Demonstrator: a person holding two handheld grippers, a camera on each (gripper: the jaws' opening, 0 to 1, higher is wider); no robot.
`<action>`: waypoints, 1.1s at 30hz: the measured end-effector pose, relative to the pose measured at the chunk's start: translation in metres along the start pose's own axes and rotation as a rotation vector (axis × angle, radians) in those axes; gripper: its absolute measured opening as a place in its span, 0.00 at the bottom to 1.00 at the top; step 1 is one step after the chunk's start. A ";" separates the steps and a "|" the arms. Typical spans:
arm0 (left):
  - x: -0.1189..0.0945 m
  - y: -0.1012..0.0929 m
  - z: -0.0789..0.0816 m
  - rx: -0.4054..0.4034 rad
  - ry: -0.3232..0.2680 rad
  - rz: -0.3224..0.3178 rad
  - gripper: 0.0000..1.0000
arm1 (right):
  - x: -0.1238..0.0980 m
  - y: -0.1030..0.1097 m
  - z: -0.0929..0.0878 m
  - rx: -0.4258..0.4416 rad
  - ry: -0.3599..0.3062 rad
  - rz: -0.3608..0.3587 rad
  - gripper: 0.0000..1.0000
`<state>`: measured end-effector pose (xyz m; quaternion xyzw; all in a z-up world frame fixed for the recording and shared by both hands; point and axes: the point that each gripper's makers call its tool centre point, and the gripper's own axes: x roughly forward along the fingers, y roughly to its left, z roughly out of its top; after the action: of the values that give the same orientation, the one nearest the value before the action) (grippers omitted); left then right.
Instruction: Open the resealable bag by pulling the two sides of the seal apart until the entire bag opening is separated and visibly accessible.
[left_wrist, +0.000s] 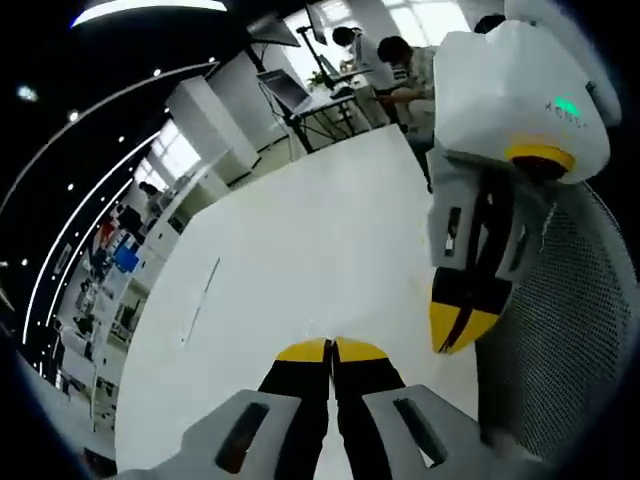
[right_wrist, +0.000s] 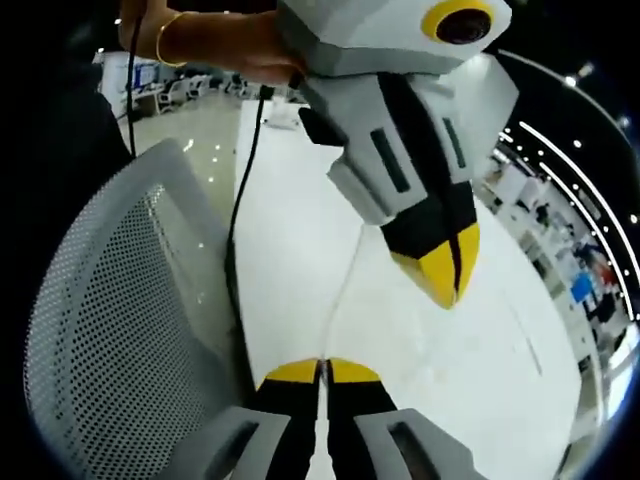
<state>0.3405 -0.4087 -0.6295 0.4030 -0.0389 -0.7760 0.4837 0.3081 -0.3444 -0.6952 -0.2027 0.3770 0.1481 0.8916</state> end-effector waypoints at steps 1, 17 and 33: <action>-0.002 0.003 0.004 0.008 -0.019 0.020 0.00 | 0.000 -0.001 0.000 0.002 -0.001 -0.006 0.00; -0.022 0.023 0.026 0.062 -0.141 0.136 0.00 | -0.006 -0.023 0.012 0.078 -0.073 -0.088 0.00; -0.003 -0.024 -0.019 0.077 -0.014 0.004 0.00 | -0.007 -0.018 0.002 0.153 -0.053 -0.099 0.06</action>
<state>0.3368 -0.3880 -0.6515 0.4158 -0.0731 -0.7758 0.4690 0.3117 -0.3604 -0.6844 -0.1484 0.3530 0.0798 0.9203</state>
